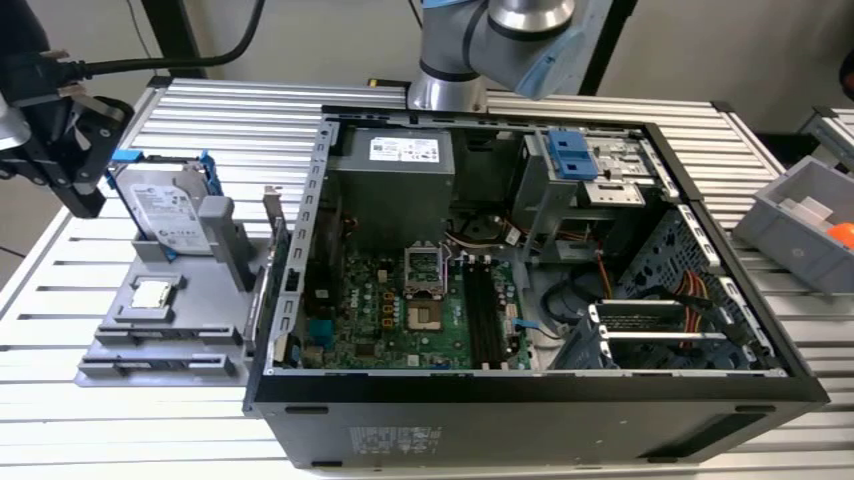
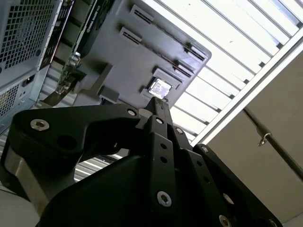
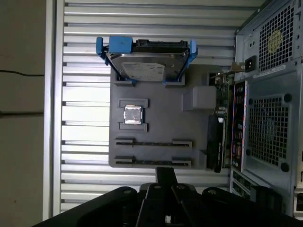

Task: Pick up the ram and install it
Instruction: 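Pick up the ram and move it above insertion slot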

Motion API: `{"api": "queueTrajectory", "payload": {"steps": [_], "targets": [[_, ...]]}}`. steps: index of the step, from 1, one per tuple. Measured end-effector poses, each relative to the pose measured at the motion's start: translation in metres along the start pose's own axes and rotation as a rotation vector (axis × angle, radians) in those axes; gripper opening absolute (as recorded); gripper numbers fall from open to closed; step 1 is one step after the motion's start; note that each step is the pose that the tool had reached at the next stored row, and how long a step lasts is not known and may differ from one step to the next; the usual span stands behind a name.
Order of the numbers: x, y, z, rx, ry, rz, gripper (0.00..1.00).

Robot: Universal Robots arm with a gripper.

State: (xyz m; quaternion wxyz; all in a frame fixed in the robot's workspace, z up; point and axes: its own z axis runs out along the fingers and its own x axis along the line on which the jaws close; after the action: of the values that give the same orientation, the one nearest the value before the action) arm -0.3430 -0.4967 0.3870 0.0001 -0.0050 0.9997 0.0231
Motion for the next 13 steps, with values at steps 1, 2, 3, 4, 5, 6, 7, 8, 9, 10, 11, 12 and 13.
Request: {"api": "queueTrajectory", "payload": {"steps": [1, 2, 3, 4, 5, 6, 7, 8, 9, 10, 11, 12, 13], "targets": [[0.0, -0.0004, 0.0, 0.0, 0.0, 0.0, 0.0], [0.0, -0.0009, 0.0, 0.0, 0.0, 0.0, 0.0], [0.0, -0.0013, 0.0, 0.0, 0.0, 0.0, 0.0], [0.0, -0.0018, 0.0, 0.0, -0.0001, 0.0, 0.0], [0.0, -0.0023, 0.0, 0.0, -0.0001, 0.0, 0.0], [0.0, -0.0027, 0.0, 0.0, 0.0, 0.0, 0.0], [0.0, -0.0033, 0.0, 0.0, 0.0, 0.0, 0.0], [0.0001, -0.0037, 0.0, 0.0, 0.0, 0.0, 0.0], [0.0, -0.0043, 0.0, -0.0001, -0.0001, 0.0, 0.0], [0.0, -0.0048, -0.0001, 0.0001, 0.0, 0.0, 0.0], [0.0001, -0.0054, -0.0001, 0.0001, 0.0, 0.0, 0.0], [0.0, -0.0062, 0.0, 0.0, 0.0, 0.0, 0.0], [0.0001, -0.007, -0.0001, 0.0, 0.0, 0.0, 0.0]]}}
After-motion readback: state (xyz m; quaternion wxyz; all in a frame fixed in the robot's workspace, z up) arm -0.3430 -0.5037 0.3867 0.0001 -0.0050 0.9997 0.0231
